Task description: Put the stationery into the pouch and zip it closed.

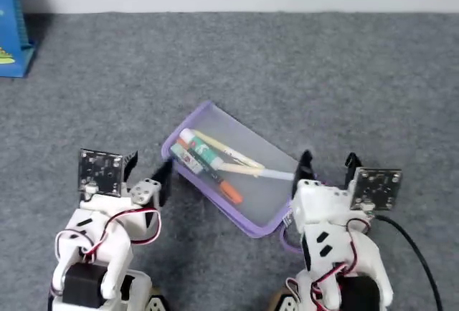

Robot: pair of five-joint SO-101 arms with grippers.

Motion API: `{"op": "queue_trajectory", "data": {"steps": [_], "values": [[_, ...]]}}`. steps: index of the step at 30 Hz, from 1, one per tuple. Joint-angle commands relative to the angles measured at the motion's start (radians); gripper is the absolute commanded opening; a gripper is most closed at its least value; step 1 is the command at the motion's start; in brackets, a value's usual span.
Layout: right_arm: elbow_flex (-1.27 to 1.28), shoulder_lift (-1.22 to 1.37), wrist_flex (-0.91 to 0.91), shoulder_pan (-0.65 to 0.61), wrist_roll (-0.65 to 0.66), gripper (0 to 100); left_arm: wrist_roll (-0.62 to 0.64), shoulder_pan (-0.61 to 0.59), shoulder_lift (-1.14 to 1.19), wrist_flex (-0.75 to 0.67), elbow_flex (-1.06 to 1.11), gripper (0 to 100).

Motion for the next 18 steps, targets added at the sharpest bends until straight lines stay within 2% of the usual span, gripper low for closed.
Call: {"op": "queue_trajectory", "data": {"steps": [1,3,5,8,11,18], "values": [[-0.002,0.002,0.010,0.104,-0.011,4.3,-0.046,-0.072,-0.094,-0.012,-0.016,3],[0.012,0.002,0.036,0.145,-0.009,7.4,-0.101,-0.101,-0.163,0.005,0.004,1],[0.021,0.002,0.064,0.168,0.000,5.8,-0.126,-0.124,-0.173,0.032,0.024,1],[0.034,0.002,0.124,0.193,0.075,0.4,-0.181,-0.164,-0.160,0.054,0.081,1],[0.063,0.002,0.182,0.223,0.153,1.3,-0.233,-0.198,-0.164,0.051,0.153,1],[0.236,0.002,0.202,0.331,0.319,0.8,-0.238,-0.238,-0.164,0.055,0.266,1]]}}
